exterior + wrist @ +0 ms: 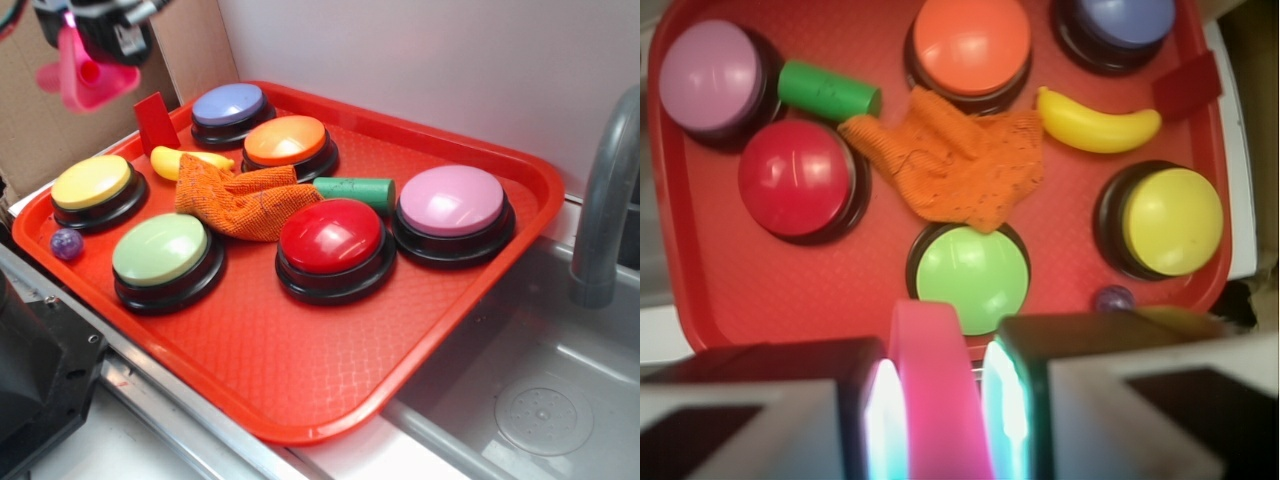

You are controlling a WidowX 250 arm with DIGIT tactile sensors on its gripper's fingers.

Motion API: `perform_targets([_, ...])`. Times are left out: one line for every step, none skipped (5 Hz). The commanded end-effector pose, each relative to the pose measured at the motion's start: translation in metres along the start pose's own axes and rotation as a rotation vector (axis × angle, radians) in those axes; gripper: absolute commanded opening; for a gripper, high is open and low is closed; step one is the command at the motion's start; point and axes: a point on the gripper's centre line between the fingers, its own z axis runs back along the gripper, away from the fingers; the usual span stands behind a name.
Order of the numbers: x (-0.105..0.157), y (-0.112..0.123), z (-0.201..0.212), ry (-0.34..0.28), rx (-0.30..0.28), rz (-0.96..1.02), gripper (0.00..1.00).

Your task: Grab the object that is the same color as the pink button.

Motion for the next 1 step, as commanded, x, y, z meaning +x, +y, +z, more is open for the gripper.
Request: perform_targets([0.0030, 0.0121, 0.0129, -0.004, 0.023, -0.025, 0.00])
